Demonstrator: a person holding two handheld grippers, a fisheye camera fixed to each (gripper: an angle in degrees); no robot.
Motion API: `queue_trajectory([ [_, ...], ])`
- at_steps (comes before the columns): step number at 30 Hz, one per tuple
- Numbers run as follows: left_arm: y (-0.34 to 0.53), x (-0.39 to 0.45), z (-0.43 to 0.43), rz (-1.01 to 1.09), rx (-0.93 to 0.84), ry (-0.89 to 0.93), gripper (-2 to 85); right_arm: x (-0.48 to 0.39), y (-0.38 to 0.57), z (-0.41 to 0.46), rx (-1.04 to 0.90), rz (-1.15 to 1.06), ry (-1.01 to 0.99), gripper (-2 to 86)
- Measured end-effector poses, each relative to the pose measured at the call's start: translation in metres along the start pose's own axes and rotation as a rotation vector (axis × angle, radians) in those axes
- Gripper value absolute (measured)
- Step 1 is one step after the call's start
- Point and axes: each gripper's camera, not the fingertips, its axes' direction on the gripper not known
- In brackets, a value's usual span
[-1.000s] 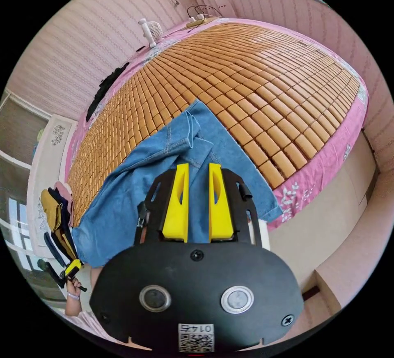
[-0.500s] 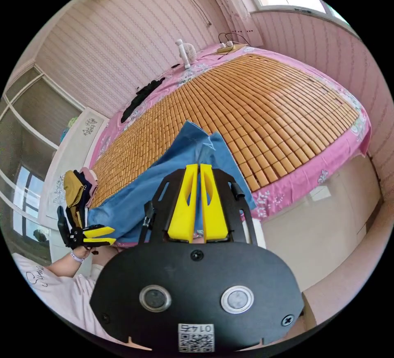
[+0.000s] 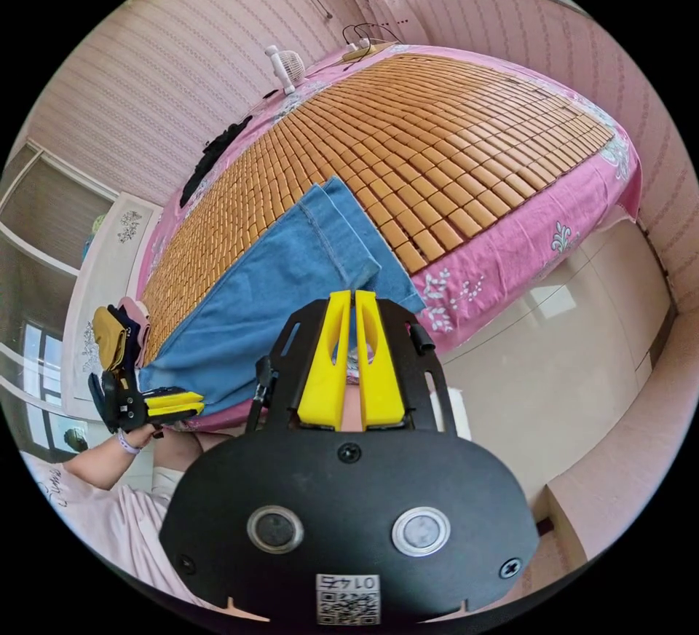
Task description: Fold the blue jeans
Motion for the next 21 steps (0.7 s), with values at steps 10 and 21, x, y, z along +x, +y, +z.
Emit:
queue_trajectory([
  [10,-0.033,0.022,-0.025,0.091,0.022,0.112,6.0,0.036,0.052,0.001,-0.03,0.072,-0.006,0.5],
  [21,-0.264,-0.003,-0.085,0.262,0.203,-0.048,6.7,0.047,0.1,0.005,0.085,0.188,-0.048,0.5],
])
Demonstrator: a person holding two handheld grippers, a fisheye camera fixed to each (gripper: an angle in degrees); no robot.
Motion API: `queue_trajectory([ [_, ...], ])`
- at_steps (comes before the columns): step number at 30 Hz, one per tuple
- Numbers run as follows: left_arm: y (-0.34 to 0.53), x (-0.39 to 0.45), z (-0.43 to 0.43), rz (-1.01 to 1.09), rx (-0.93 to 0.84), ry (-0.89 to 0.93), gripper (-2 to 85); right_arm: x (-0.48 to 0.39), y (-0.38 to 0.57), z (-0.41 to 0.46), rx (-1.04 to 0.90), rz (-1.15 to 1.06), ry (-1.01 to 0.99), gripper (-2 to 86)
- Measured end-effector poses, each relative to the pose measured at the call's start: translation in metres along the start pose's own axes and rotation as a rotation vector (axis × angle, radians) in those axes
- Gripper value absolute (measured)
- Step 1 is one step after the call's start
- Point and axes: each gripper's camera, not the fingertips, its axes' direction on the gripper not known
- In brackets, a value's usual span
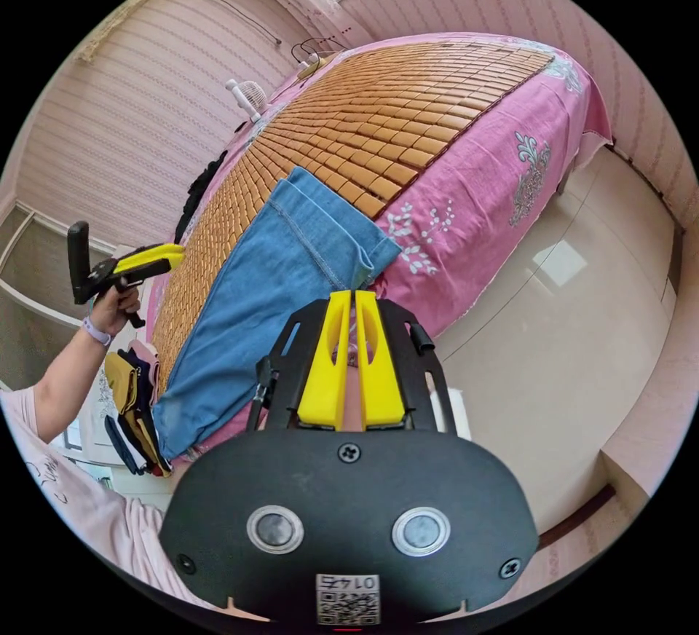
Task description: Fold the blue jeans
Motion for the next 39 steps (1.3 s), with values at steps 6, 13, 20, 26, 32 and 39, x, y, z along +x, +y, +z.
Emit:
queue_trajectory([
  [6,-0.129,0.003,0.075,0.02,-0.025,0.045,9.2,0.003,0.01,-0.002,0.007,-0.014,-0.024,0.5],
  [13,-0.16,0.033,0.108,0.118,-0.1,-0.054,3.9,0.001,0.023,-0.014,0.021,-0.063,-0.087,0.4],
  [20,-0.129,0.043,0.03,0.132,0.104,-0.066,2.4,-0.019,0.03,-0.052,0.09,-0.137,-0.178,0.3],
  [26,-0.147,0.042,0.039,0.103,0.133,0.011,0.8,-0.021,0.027,-0.037,0.098,-0.014,-0.134,0.3],
  [32,-0.136,0.039,0.107,0.026,0.007,-0.008,3.0,-0.029,0.035,-0.007,0.077,0.118,-0.062,0.2],
  [39,-0.085,0.014,0.016,-0.085,0.098,-0.052,5.9,-0.064,0.046,-0.025,0.136,0.114,-0.016,0.0],
])
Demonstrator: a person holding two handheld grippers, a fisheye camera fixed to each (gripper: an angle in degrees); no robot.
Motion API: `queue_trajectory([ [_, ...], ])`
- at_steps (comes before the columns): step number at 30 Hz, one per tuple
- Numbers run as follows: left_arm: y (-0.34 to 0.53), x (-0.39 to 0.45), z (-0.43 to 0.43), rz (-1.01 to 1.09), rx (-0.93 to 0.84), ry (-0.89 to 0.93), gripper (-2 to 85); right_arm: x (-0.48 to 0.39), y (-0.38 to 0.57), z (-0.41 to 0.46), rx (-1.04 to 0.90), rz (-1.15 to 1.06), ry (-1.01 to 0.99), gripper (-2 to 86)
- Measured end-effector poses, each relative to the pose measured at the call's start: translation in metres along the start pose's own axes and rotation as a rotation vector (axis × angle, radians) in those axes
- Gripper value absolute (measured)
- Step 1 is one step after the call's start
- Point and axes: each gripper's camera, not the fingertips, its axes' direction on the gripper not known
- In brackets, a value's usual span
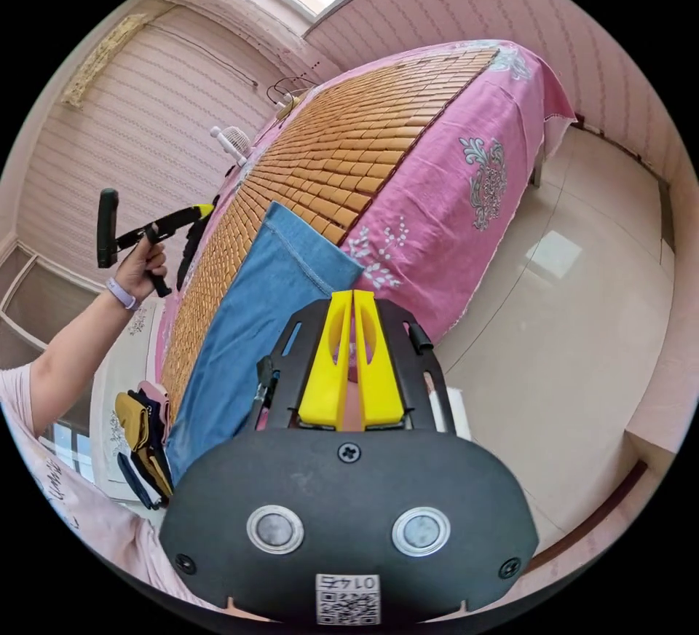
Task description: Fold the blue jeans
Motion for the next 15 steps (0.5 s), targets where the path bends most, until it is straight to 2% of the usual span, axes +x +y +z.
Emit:
queue_trajectory([
  [2,0.036,-0.019,-0.056,-0.037,0.093,-0.017,5.6,-0.013,0.008,-0.013,0.017,-0.05,0.021,0.0],
  [4,0.108,-0.037,-0.132,-0.072,0.194,-0.084,5.0,-0.031,0.019,-0.025,0.003,-0.125,0.07,-0.1],
  [6,0.176,-0.039,-0.183,-0.095,0.215,-0.141,4.7,-0.062,0.036,-0.039,-0.028,-0.264,0.13,-0.1],
  [10,0.354,-0.015,-0.253,-0.262,0.135,-0.218,4.4,-0.115,0.061,-0.048,-0.094,-0.466,0.161,-0.1],
  [15,0.523,0.035,-0.266,-0.51,0.039,-0.196,4.6,-0.213,0.085,-0.024,-0.203,-0.737,0.093,-0.2],
])
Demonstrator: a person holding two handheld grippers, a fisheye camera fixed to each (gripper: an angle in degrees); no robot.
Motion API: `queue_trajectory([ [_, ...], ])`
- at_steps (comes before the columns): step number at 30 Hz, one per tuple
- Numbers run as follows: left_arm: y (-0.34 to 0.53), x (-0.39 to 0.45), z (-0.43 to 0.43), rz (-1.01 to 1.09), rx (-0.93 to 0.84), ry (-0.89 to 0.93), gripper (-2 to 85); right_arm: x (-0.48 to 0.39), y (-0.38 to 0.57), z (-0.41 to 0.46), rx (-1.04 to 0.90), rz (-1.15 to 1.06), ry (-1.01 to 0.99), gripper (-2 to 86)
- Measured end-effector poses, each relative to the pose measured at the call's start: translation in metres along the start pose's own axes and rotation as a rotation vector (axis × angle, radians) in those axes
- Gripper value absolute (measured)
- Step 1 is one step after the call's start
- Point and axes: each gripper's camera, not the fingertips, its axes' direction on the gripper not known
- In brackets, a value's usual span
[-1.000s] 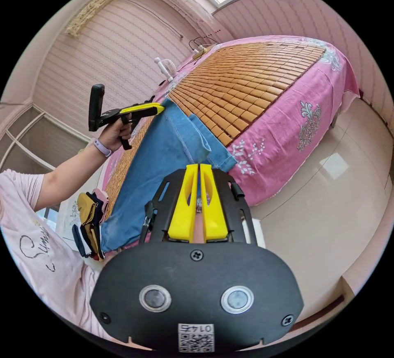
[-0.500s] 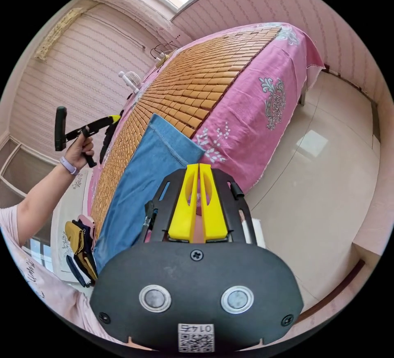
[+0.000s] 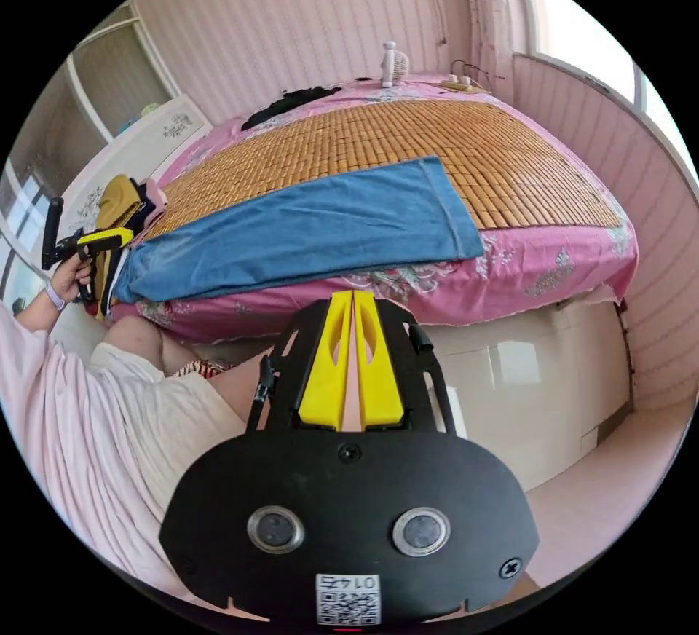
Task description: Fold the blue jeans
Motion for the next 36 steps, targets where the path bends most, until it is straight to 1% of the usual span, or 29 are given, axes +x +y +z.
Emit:
queue_trajectory([
  [1,0.032,-0.002,0.002,-0.043,-0.017,0.01,4.7,-0.011,-0.008,0.004,-0.01,-0.035,-0.021,-0.2],
  [3,0.066,-0.001,0.009,-0.08,-0.031,0.042,4.6,-0.062,-0.045,0.023,-0.054,-0.186,-0.122,-0.2],
  [4,0.082,0.002,0.015,-0.092,-0.028,0.068,4.6,-0.076,-0.055,0.029,-0.072,-0.225,-0.143,-0.2],
  [6,0.097,0.008,0.025,-0.091,-0.026,0.104,4.7,-0.137,-0.09,0.055,-0.164,-0.398,-0.177,-0.3],
  [9,0.103,0.018,0.037,-0.07,-0.02,0.149,4.6,-0.207,-0.125,0.083,-0.244,-0.598,-0.173,-0.3],
  [12,0.102,0.026,0.046,-0.016,-0.024,0.156,4.6,-0.257,-0.157,0.104,-0.314,-0.714,-0.176,-0.4],
  [18,0.099,0.01,0.059,0.012,-0.024,0.128,4.1,-0.305,-0.223,0.147,-0.425,-0.782,-0.082,-0.5],
  [24,0.103,-0.016,0.079,-0.018,-0.051,0.113,-0.1,-0.346,-0.293,0.185,-0.454,-0.817,-0.033,-0.4],
  [26,0.106,-0.02,0.085,-0.027,-0.063,0.133,-0.6,-0.359,-0.308,0.2,-0.46,-0.849,0.021,-0.4],
  [28,0.112,-0.023,0.099,-0.012,-0.113,0.158,-0.9,-0.366,-0.316,0.222,-0.51,-0.885,0.089,-0.4],
  [29,0.114,-0.023,0.105,-0.006,-0.139,0.155,-0.9,-0.365,-0.317,0.241,-0.59,-0.91,0.126,-0.4],
  [30,0.118,-0.022,0.116,0.011,-0.189,0.166,-0.9,-0.364,-0.32,0.243,-0.585,-0.927,0.095,-0.4],
  [31,0.123,-0.023,0.117,0.01,-0.18,0.174,-1.0,-0.363,-0.324,0.244,-0.603,-0.924,0.085,-0.4],
  [32,0.124,-0.024,0.116,0.014,-0.173,0.174,-1.0,-0.363,-0.332,0.245,-0.666,-0.923,0.076,-0.4],
  [33,0.127,-0.026,0.115,0.015,-0.18,0.184,-1.0,-0.364,-0.337,0.242,-0.668,-0.949,0.081,-0.4],
  [35,0.13,-0.028,0.113,0.016,-0.194,0.195,-1.0,-0.362,-0.342,0.236,-0.591,-0.965,0.085,-0.4],
  [36,0.133,-0.028,0.111,0.025,-0.182,0.185,-1.0,-0.357,-0.34,0.243,-0.613,-0.958,0.091,-0.4],
])
